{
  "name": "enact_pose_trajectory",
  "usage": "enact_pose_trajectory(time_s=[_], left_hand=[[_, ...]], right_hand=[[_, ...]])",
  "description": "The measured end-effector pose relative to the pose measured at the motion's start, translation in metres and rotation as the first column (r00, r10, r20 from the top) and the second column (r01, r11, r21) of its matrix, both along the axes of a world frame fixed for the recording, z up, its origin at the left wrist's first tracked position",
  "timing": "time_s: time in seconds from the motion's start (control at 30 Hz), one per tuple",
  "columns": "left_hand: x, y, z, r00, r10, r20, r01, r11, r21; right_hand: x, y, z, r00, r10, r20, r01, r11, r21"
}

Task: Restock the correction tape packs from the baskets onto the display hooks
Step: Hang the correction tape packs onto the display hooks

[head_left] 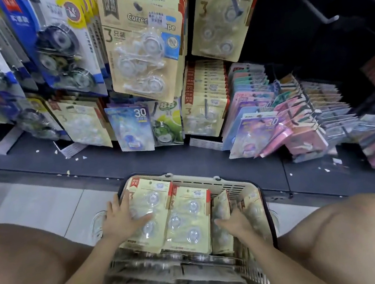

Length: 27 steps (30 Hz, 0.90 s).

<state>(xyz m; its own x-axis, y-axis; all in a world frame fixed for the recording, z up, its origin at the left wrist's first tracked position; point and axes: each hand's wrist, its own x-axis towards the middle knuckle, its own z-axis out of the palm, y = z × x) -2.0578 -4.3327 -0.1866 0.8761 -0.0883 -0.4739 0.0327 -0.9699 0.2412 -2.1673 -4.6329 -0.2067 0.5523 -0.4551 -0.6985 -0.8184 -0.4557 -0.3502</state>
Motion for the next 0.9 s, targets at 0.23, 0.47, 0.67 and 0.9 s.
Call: enact_pose_trajectory(time_s=[0.23, 0.47, 0.67, 0.9], left_hand=[[-0.002, -0.003, 0.003, 0.997, -0.080, -0.021, 0.081, 0.993, 0.088], [-0.004, -0.003, 0.001, 0.997, -0.074, -0.027, 0.076, 0.993, 0.095], [0.002, -0.001, 0.000, 0.995, -0.058, -0.075, 0.062, 0.996, 0.060], [-0.013, -0.049, 0.053, 0.950, 0.305, 0.069, -0.204, 0.771, -0.604]], right_hand=[[-0.013, -0.001, -0.018, 0.999, 0.002, -0.047, -0.002, 1.000, 0.007], [-0.013, -0.007, 0.031, 0.997, 0.071, 0.034, -0.067, 0.991, -0.114], [-0.004, -0.036, 0.107, 0.983, 0.056, 0.177, -0.048, 0.998, -0.051], [-0.003, -0.037, 0.166, 0.866, -0.323, 0.382, 0.149, 0.896, 0.419]])
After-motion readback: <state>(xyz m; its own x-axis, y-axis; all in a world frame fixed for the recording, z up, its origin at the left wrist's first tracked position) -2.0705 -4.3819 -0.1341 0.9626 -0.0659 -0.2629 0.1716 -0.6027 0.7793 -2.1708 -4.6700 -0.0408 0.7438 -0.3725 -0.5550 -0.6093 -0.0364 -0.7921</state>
